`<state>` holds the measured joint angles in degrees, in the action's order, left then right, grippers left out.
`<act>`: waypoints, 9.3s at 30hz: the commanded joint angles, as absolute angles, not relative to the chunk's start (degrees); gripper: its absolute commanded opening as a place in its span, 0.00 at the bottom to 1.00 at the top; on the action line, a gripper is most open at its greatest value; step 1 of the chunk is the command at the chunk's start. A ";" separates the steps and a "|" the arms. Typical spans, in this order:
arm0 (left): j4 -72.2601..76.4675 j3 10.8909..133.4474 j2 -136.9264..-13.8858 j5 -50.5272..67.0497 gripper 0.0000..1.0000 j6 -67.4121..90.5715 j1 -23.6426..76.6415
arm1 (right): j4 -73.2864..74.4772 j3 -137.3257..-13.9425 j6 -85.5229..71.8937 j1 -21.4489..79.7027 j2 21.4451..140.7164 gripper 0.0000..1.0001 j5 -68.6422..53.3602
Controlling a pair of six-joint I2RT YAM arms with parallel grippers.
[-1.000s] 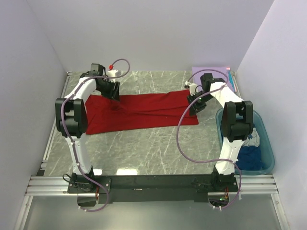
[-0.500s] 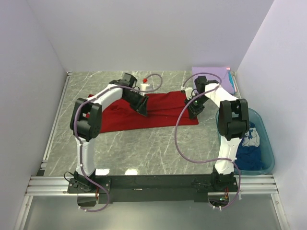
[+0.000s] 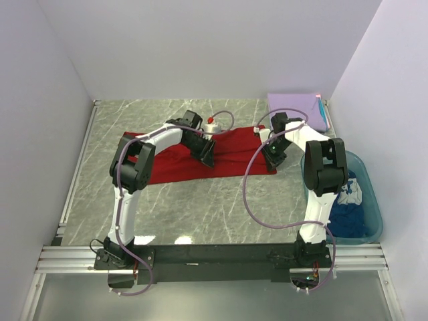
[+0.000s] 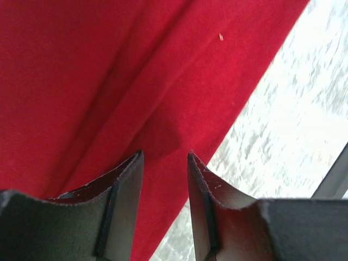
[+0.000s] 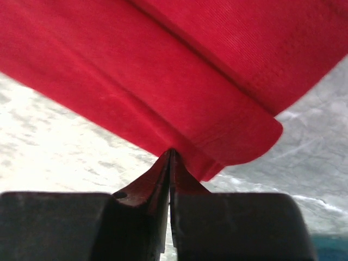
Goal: Fold and stack the t-shirts
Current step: Fold the tshirt
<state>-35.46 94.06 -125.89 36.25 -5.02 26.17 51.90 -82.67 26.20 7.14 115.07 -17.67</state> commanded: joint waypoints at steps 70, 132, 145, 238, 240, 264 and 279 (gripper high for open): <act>-38.58 82.00 -116.72 35.33 0.47 -13.27 18.81 | 49.57 -88.50 24.52 6.50 118.21 0.27 -10.99; -38.23 66.62 -101.33 19.18 0.44 -0.97 -5.97 | 47.55 -100.46 26.98 15.90 125.50 0.41 -7.48; -38.39 94.88 -126.37 11.51 0.41 -2.63 -7.47 | 61.86 -85.35 37.94 24.95 116.38 0.37 -17.46; -21.10 127.89 -136.51 22.77 0.67 -6.15 11.43 | 72.26 -99.60 35.34 14.94 116.02 0.49 -44.56; -22.14 127.62 -132.83 22.76 0.68 -5.45 10.90 | 70.41 -98.36 34.89 17.47 116.54 0.44 -43.60; -31.91 80.59 -103.00 33.31 0.55 -5.81 2.46 | 54.05 -79.02 26.81 45.60 117.77 0.27 -42.97; -28.04 102.38 -126.46 29.80 0.52 1.56 10.98 | 53.01 -86.55 22.52 29.54 109.68 0.46 -44.05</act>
<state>-30.63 97.82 -124.44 30.15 -1.54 10.52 55.22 -82.35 25.80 33.41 112.46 -46.00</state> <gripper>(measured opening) 0.518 0.453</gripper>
